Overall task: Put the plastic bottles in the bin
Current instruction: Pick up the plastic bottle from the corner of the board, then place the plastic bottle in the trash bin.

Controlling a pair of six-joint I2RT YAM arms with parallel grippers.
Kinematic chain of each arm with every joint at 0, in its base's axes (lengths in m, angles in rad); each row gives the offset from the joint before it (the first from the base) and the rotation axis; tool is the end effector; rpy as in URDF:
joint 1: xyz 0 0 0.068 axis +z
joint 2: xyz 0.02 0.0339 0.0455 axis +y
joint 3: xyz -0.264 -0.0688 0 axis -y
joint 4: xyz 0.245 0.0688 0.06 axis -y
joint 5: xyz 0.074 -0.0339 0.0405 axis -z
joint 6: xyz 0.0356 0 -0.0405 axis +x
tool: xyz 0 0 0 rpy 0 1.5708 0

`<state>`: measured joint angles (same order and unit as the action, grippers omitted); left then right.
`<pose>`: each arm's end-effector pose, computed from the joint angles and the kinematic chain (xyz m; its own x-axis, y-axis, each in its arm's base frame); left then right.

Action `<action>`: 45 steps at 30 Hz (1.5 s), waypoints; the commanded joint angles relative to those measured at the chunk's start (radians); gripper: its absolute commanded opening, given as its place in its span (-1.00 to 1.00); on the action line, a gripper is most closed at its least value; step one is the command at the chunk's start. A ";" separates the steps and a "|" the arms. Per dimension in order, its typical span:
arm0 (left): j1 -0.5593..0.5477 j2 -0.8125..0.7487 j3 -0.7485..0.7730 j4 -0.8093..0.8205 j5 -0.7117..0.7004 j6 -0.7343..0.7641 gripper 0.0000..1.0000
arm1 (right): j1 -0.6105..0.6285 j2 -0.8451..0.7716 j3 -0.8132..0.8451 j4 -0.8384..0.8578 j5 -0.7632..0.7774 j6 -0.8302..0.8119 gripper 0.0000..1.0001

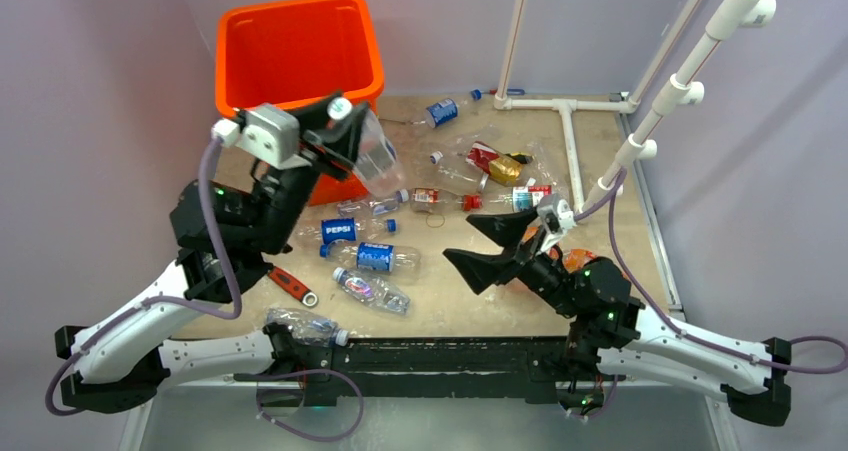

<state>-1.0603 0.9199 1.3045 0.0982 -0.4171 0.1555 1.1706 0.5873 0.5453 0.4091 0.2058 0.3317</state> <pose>0.0903 -0.1317 0.5205 0.3205 -0.2825 -0.9041 0.5797 0.8133 -0.0486 0.0648 0.1345 0.3485 -0.1372 0.4939 -0.8586 -0.8277 0.4190 0.3733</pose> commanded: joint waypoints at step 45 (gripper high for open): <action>0.809 0.517 0.456 -0.055 -0.104 -0.376 0.99 | 0.001 -0.028 -0.036 -0.156 0.218 0.138 0.98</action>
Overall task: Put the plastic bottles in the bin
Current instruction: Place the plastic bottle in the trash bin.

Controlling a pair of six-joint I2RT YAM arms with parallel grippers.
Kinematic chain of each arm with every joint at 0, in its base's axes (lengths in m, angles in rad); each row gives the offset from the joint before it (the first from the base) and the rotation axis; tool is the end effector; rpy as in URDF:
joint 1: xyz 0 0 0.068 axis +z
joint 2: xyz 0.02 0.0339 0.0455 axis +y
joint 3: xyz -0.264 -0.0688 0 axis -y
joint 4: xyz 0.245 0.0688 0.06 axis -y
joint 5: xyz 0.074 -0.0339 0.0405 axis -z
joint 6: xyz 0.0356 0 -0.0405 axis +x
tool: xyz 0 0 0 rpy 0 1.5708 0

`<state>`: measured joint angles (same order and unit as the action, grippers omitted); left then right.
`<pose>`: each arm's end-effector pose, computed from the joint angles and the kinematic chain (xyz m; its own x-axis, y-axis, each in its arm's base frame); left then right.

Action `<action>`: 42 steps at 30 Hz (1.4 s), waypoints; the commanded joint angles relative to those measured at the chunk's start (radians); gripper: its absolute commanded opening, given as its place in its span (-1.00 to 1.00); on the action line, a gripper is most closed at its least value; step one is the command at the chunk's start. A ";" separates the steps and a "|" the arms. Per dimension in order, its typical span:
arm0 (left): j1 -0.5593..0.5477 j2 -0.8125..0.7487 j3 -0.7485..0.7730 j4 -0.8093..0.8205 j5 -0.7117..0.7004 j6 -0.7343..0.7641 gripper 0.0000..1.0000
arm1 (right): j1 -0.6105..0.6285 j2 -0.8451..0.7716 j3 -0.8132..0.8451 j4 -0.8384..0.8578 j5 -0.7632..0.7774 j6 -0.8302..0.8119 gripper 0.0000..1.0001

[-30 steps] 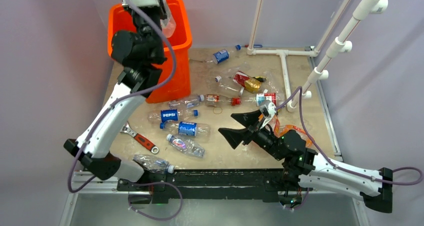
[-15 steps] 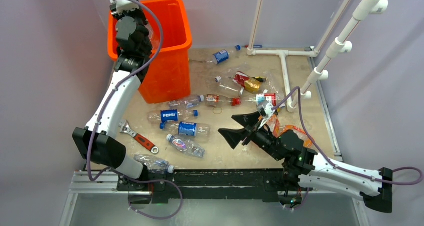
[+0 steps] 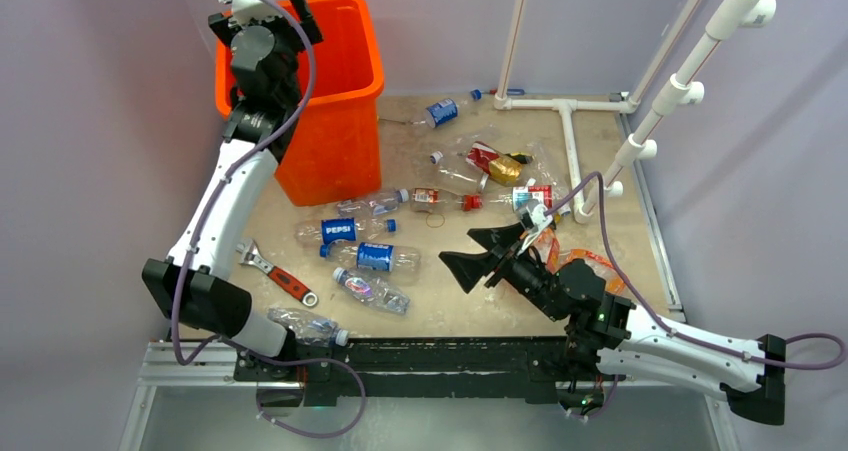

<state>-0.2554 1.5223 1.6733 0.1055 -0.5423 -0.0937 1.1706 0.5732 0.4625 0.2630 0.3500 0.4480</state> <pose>0.3350 -0.0685 0.4999 0.2693 -0.1532 -0.9508 -0.2425 0.9447 -0.2209 0.0714 0.1376 0.3055 -0.2643 0.4197 -0.8683 -0.6864 0.5507 0.4750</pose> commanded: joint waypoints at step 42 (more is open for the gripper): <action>-0.840 -0.477 -0.596 -0.518 -0.005 -0.152 0.99 | -0.004 0.312 0.092 -0.314 0.379 0.202 0.85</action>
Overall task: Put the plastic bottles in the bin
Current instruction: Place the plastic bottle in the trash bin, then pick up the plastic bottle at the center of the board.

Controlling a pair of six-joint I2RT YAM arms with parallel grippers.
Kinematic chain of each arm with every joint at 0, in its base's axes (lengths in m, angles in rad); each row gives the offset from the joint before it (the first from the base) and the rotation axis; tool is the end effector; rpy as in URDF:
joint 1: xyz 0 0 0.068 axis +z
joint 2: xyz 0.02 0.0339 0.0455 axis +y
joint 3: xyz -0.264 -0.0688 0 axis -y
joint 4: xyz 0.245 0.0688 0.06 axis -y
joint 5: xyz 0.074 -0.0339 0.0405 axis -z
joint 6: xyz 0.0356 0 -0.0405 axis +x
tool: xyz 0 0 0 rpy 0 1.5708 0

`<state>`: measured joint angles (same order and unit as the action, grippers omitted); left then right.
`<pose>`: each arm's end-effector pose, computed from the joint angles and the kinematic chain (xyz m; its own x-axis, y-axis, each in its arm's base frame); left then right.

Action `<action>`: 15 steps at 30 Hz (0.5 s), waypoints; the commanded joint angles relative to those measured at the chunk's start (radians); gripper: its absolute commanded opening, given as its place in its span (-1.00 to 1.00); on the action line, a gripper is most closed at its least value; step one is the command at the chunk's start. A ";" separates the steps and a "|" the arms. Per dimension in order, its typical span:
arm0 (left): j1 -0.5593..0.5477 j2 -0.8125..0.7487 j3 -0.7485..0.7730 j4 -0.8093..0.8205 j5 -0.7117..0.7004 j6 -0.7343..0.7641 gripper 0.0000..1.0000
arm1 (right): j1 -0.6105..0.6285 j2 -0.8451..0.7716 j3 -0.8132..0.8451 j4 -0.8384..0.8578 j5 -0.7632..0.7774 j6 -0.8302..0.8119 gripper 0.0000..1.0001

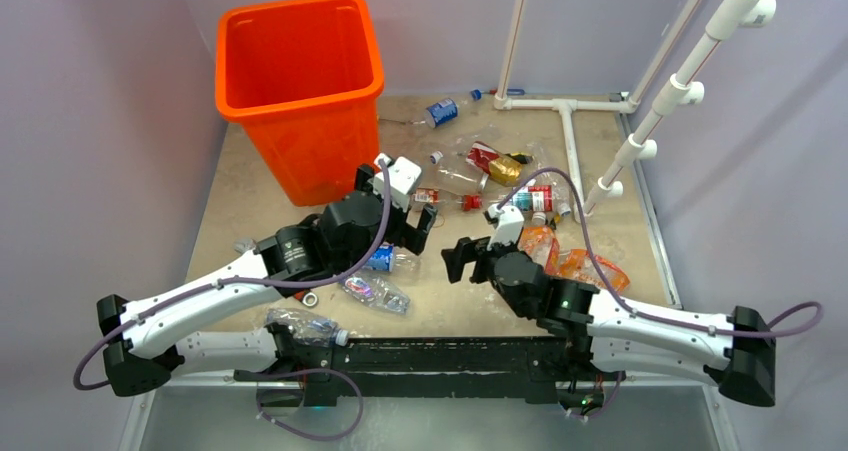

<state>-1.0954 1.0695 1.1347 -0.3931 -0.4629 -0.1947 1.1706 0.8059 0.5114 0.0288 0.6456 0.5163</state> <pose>0.1212 -0.2007 0.3868 -0.2611 0.1290 -0.9567 0.5622 0.8260 -0.0421 0.0929 0.1647 0.2634 -0.3405 0.2073 -0.9171 -0.3925 0.8550 0.3389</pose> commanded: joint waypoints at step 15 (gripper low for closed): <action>0.002 -0.073 -0.130 -0.011 -0.109 -0.095 0.99 | -0.475 0.019 0.157 -0.499 0.133 0.391 0.98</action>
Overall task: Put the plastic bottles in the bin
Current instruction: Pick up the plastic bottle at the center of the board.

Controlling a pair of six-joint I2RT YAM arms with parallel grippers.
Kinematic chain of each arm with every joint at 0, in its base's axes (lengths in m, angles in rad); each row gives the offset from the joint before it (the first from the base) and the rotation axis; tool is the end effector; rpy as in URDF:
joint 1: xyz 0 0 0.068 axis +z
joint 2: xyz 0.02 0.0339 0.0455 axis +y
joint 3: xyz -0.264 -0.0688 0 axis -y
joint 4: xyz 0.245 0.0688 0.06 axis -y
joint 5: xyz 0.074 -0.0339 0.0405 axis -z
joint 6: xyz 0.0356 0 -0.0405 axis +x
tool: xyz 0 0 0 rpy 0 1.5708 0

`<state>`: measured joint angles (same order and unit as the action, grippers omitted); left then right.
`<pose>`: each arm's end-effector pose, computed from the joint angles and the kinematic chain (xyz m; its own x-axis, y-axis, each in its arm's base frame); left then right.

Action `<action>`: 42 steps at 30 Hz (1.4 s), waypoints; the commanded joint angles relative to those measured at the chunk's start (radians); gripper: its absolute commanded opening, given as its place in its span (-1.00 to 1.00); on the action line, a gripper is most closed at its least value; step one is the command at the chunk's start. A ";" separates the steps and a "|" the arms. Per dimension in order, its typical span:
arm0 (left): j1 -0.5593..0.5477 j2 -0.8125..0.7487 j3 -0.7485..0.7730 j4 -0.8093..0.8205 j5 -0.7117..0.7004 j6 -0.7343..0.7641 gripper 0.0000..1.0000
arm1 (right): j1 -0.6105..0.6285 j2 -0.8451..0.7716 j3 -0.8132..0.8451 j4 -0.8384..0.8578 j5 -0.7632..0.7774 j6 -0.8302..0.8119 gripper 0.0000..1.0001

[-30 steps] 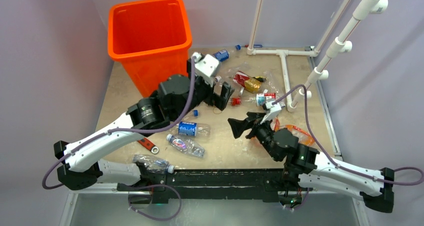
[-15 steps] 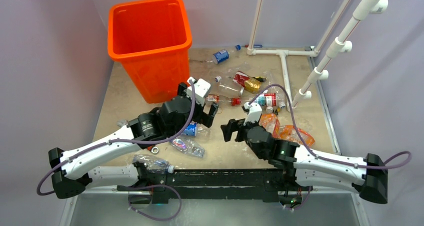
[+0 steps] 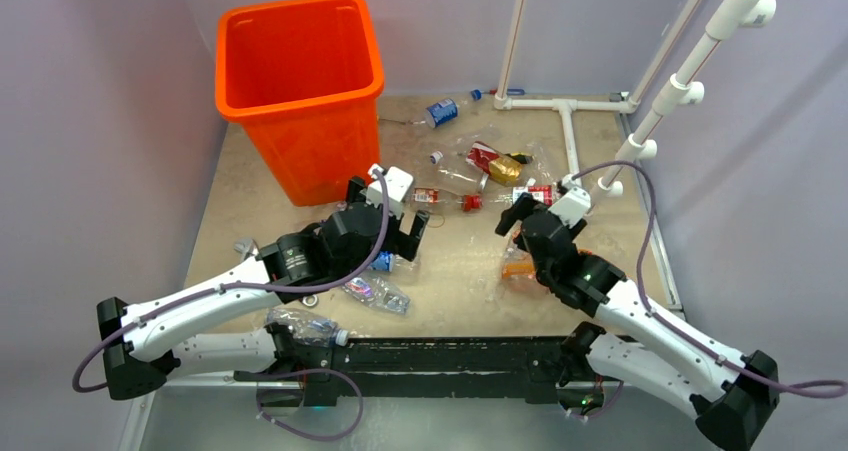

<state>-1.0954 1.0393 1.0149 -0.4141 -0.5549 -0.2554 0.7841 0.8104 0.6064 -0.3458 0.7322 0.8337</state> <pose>0.1206 -0.1932 0.3508 -0.3238 0.1598 -0.9325 0.4709 0.8821 -0.0123 0.1413 0.1073 0.2614 -0.3387 0.4399 -0.8317 0.1922 0.8977 0.3965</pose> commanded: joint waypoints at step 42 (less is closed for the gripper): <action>0.002 -0.030 -0.008 -0.003 0.107 -0.068 0.99 | -0.165 0.129 -0.235 0.089 -0.300 0.395 0.84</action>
<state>-1.0954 1.0039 1.0145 -0.4347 -0.4572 -0.3046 0.6209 0.9657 0.4088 -0.3416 0.4671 1.2030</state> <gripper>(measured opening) 0.993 0.931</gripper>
